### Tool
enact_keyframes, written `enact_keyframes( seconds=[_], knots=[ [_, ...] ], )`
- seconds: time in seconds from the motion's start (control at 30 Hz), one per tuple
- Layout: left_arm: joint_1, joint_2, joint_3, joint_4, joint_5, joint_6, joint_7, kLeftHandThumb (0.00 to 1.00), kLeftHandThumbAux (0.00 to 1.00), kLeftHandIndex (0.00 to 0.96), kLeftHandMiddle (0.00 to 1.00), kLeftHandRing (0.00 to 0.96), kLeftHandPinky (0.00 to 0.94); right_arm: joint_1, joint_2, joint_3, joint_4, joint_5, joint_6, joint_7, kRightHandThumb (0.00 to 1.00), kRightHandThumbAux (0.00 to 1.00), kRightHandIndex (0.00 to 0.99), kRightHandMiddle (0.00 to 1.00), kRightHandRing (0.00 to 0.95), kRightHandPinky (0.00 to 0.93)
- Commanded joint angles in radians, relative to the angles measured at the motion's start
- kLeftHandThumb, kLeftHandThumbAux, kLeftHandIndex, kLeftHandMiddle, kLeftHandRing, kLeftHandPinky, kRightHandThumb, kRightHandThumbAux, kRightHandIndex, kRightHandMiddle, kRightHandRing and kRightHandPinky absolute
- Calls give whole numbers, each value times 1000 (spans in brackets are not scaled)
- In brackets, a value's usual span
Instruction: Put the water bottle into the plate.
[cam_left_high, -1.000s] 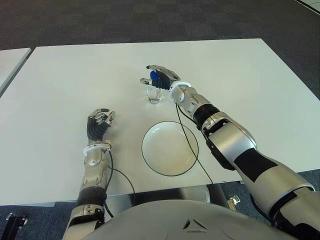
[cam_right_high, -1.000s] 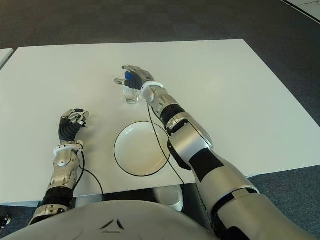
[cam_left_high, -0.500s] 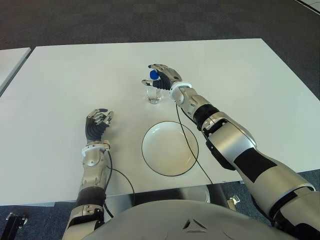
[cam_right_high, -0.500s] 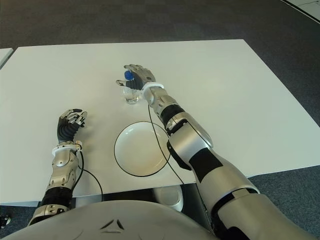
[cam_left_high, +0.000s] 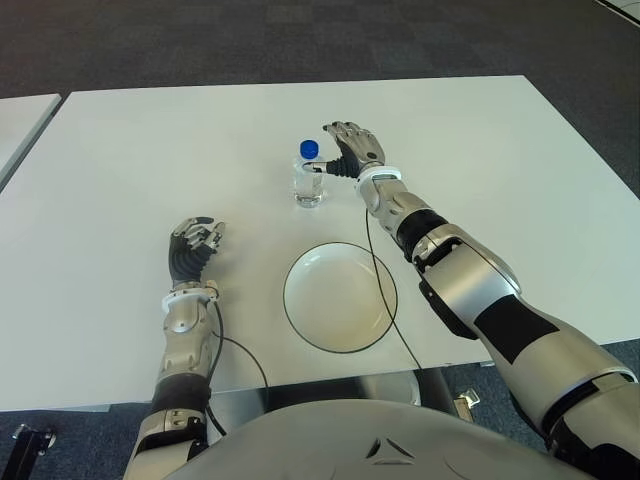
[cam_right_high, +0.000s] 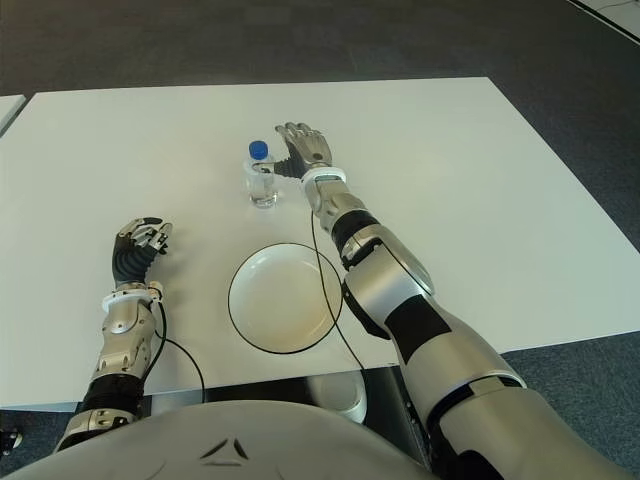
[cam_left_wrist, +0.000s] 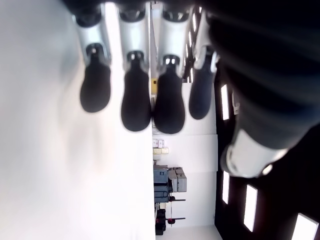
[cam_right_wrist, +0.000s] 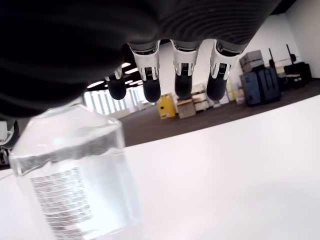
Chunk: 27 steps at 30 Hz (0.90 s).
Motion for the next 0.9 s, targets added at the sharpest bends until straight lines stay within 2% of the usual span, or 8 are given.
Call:
enact_keyframes(
  seconds=[0.03,0.43,0.9],
  knots=[
    [10,4,1,28,2,25,-9,708,710,437,714,690,668,9,-5,9,13,-14,22,-43,605,251,0,0,0,0],
    [11,3,2,23,-9,22,-22,709,710,437,709,688,670,19,-14,-7,18,-3,28,-133,619,295,0,0,0,0],
    [9,3,5,33,-13,-6,-27,709,710,438,712,695,685,28,-14,-39,17,18,-23,-225,639,413,7,0,0,15]
  ],
)
